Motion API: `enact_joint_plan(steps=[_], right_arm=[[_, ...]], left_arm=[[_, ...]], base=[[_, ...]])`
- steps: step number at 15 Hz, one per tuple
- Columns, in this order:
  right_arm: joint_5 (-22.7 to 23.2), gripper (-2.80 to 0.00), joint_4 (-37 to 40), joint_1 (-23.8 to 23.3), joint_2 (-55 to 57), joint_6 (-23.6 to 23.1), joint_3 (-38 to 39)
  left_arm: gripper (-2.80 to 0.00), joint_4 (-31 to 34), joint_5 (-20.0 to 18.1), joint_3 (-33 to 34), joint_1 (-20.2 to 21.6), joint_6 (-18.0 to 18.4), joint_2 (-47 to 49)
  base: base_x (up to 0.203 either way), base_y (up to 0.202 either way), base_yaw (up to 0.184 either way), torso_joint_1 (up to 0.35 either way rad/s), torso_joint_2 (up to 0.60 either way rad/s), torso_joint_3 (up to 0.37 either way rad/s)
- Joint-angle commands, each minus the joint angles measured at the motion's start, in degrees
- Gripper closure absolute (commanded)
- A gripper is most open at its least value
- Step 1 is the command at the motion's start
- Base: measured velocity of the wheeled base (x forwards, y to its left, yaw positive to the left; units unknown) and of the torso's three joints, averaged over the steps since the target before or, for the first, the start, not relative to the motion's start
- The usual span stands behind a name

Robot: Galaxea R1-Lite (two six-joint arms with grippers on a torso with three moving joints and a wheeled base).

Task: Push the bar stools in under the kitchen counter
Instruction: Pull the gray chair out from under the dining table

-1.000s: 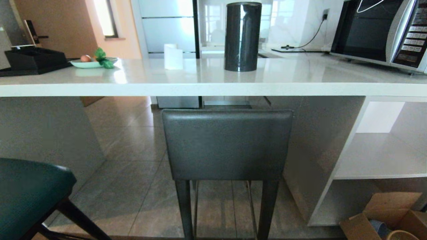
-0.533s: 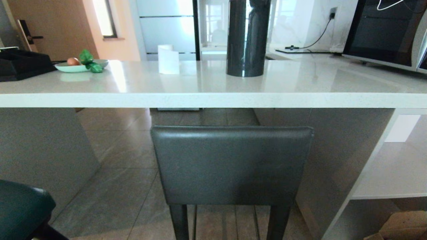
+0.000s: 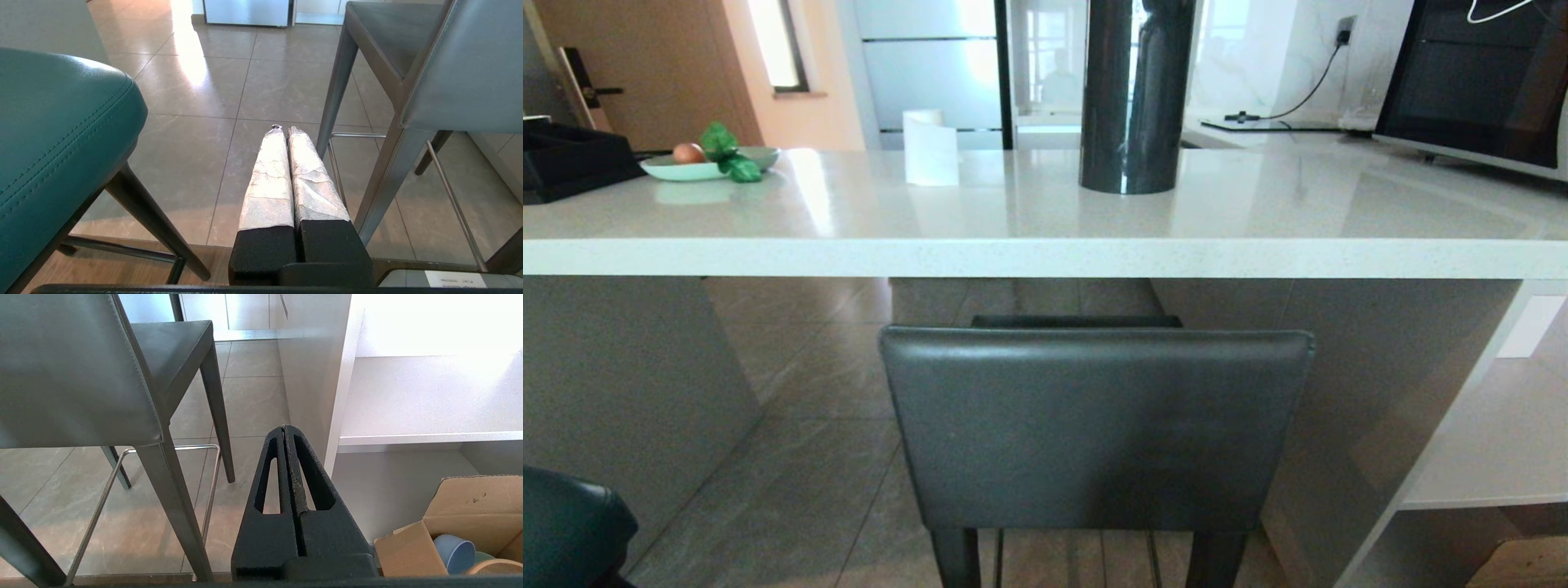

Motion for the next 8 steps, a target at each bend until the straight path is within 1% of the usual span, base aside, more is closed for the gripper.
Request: enact_joint_plan(steps=[1, 5, 8], right_arm=[[0.0, 0.00, 0.0, 0.0, 0.1, 0.0, 0.3], [0.0, 0.00, 0.0, 0.0, 0.1, 0.0, 0.3], [0.2, 0.00, 0.0, 0.0, 0.1, -1.0, 0.3]], left_arm=[[0.00, 0.0, 0.0, 0.0, 0.0, 0.0, 0.1], [0.00, 0.0, 0.1, 0.0, -0.1, 0.0, 0.1], [0.00, 0.0, 0.0, 0.0, 0.0, 0.0, 0.2]], base=[[0.000, 0.000, 0.000, 0.000, 0.00, 0.000], [0.000, 0.000, 0.000, 0.000, 0.00, 0.000], [0.000, 0.000, 0.000, 0.000, 0.00, 0.000]])
